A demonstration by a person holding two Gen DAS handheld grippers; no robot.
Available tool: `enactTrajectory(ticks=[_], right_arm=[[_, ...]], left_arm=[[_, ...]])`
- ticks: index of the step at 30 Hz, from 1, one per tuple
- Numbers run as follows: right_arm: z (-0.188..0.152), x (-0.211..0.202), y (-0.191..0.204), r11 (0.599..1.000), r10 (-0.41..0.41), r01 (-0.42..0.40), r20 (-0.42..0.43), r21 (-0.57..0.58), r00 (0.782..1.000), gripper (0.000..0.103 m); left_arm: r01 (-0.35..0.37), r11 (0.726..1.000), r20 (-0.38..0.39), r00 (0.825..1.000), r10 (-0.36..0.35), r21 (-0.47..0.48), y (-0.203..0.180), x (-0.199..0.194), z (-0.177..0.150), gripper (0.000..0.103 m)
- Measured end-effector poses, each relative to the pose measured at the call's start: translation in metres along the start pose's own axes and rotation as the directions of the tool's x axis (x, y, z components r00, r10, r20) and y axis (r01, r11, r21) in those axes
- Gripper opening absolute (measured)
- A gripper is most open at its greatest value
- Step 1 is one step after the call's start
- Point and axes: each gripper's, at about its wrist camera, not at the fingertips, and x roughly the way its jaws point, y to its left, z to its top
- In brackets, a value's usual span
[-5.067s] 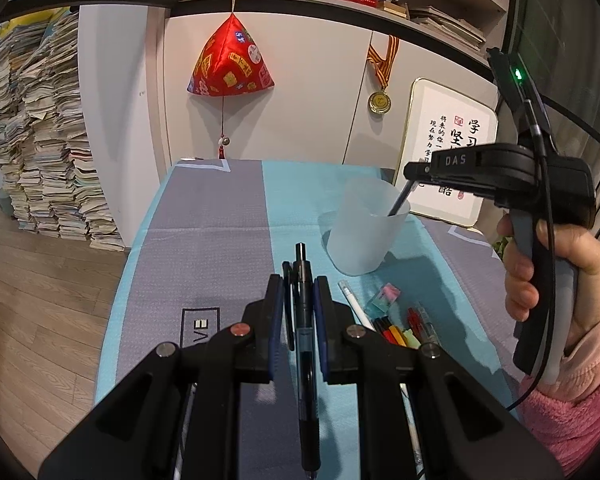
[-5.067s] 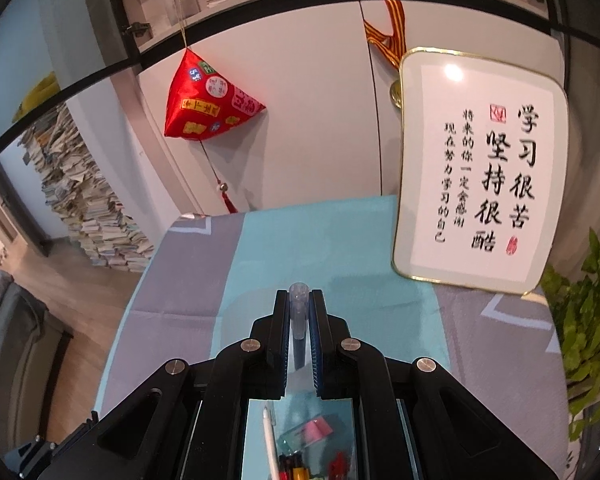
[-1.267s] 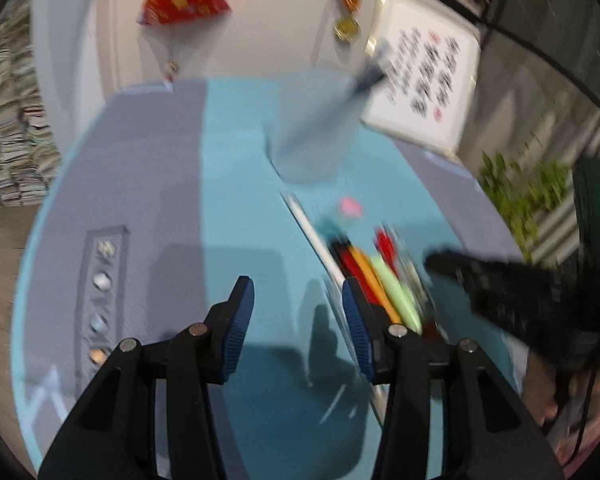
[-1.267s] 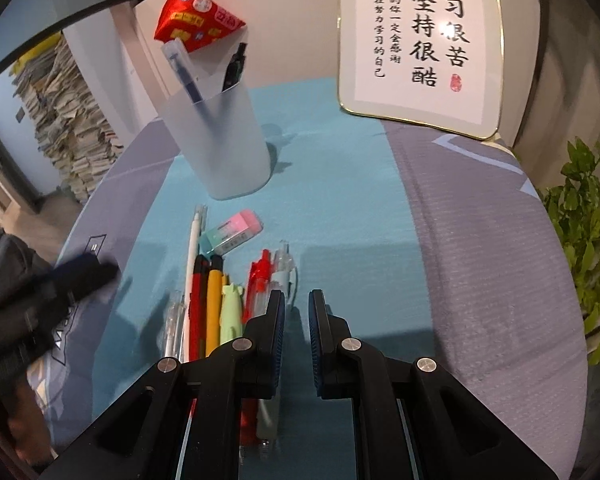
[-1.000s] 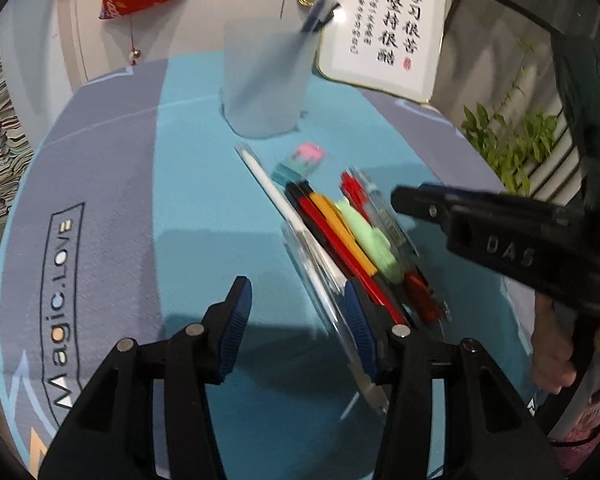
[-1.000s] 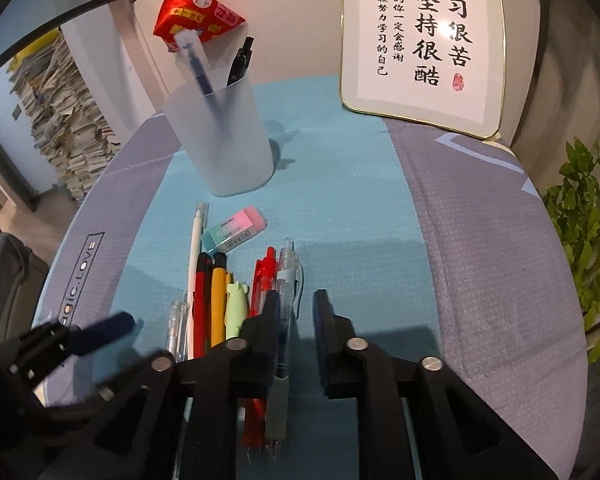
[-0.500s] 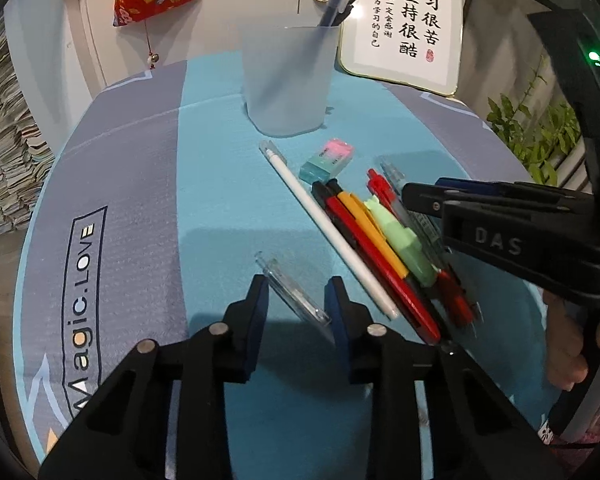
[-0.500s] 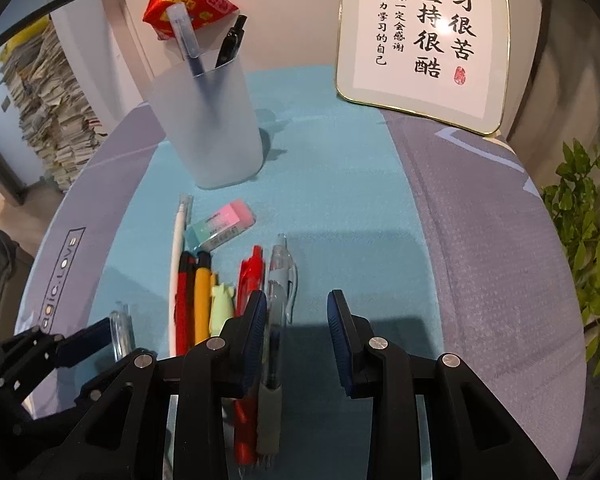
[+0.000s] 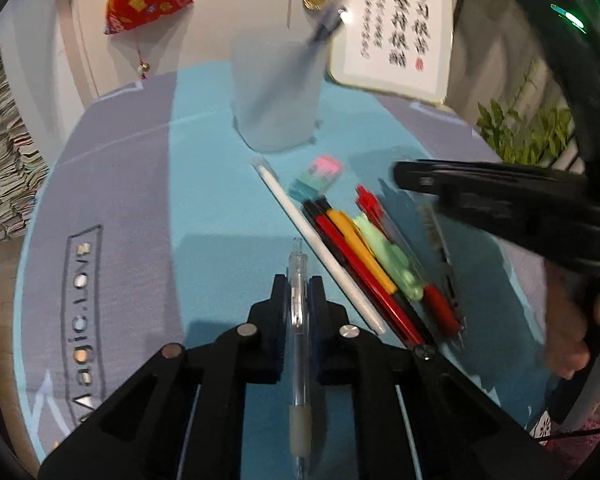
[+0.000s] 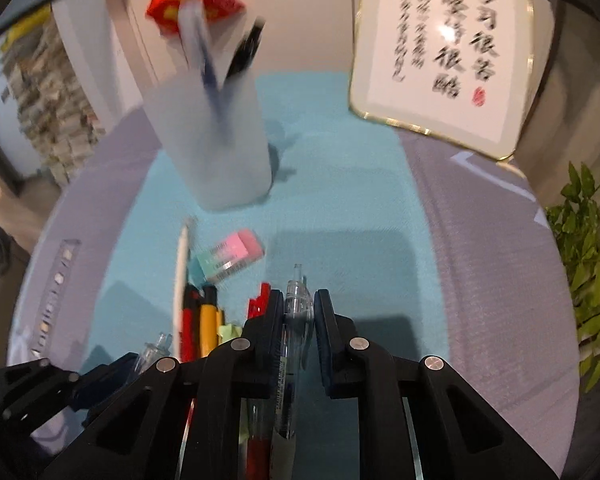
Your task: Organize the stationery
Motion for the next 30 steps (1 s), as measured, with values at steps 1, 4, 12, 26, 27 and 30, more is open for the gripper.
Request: enactTrajectory(ticks=[1, 4, 12, 26, 27, 30], right_arm=[[0.001, -0.007, -0.002, 1.0, 0.01, -0.01, 0.015, 0.005, 1.0, 0.017], [0.001, -0.031, -0.006, 0.999, 0.033, -0.034, 0.068, 0.016, 0.997, 0.017], [-0.008, -0.072, -0.006, 0.997, 0.074, -0.077, 0.156, 0.015, 0.985, 0.016], [-0.006, -0.111, -0.006, 0.995, 0.09, -0.099, 0.282, 0.018, 0.955, 0.015], [-0.006, -0.112, -0.006, 0.995, 0.091, -0.101, 0.285, 0.02, 0.954, 0.015], [-0.006, -0.112, -0.009, 0.994, 0.094, -0.106, 0.289, 0.028, 0.953, 0.015]], left_arm=[[0.006, 1.0, 0.014, 1.0, -0.005, -0.008, 0.002, -0.006, 0.002, 0.008], [0.017, 1.0, 0.058, 0.998, -0.015, -0.024, 0.006, -0.023, 0.006, 0.008], [0.006, 0.999, 0.144, 0.99, 0.0, -0.039, 0.007, -0.055, 0.015, 0.008], [-0.031, 0.998, 0.297, 0.954, 0.047, -0.058, 0.009, -0.088, 0.055, 0.008], [-0.032, 0.998, 0.319, 0.946, 0.05, -0.059, 0.01, -0.09, 0.065, 0.008], [-0.033, 0.997, 0.366, 0.929, 0.059, -0.076, 0.012, -0.092, 0.086, 0.008]])
